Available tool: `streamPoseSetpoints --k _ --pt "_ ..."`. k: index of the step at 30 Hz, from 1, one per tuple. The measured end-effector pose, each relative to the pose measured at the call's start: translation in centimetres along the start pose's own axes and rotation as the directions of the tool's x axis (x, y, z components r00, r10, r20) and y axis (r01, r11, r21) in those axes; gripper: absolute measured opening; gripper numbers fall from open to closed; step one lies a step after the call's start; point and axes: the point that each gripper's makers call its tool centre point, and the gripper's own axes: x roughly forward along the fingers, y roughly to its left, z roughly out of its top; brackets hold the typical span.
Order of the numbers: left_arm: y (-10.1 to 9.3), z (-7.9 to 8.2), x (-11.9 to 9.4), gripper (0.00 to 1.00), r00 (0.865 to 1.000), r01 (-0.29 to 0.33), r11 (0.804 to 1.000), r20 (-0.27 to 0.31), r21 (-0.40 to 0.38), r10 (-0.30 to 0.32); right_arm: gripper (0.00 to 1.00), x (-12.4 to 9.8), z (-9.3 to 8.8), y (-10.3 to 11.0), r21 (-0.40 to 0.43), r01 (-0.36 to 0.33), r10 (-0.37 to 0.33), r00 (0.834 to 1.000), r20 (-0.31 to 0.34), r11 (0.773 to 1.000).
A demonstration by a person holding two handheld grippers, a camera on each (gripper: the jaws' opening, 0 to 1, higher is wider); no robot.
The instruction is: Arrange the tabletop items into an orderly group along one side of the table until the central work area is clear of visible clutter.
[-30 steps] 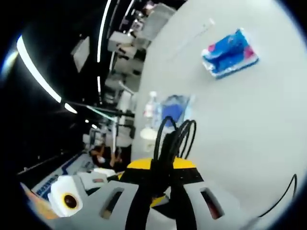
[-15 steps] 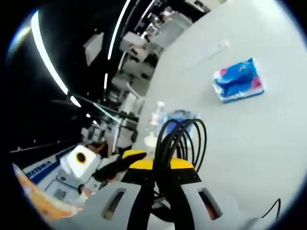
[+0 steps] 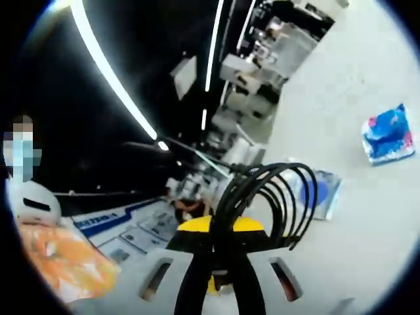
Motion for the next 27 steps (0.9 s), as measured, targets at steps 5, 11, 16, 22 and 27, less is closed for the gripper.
streamPoseSetpoints --k 5,11,16,22,27 --pt "-1.8 1.1 0.5 0.78 0.987 0.134 0.978 0.110 -0.162 -0.117 0.05 -0.6 0.7 2.4 0.025 -0.133 0.131 0.990 0.054 0.991" --pt "-4.1 1.8 0.5 0.61 0.951 0.285 0.939 0.177 -0.191 -0.252 0.05 -1.4 0.8 4.4 0.039 -0.238 0.236 0.970 0.066 0.970" --pt "-4.9 1.6 0.4 0.45 0.946 0.299 0.948 0.164 -0.113 -0.279 0.04 -1.9 0.3 3.8 0.029 -0.216 0.214 0.975 0.060 0.976" --pt "-5.0 2.5 -0.2 0.44 0.935 0.301 0.948 0.229 -0.105 -0.272 0.04 -2.4 0.4 3.6 0.059 -0.223 0.218 0.972 0.085 0.973" --pt "-4.5 4.0 -1.0 0.39 0.917 0.314 0.940 0.299 -0.137 -0.263 0.04 -2.7 0.4 3.1 0.056 -0.199 0.194 0.977 0.086 0.978"
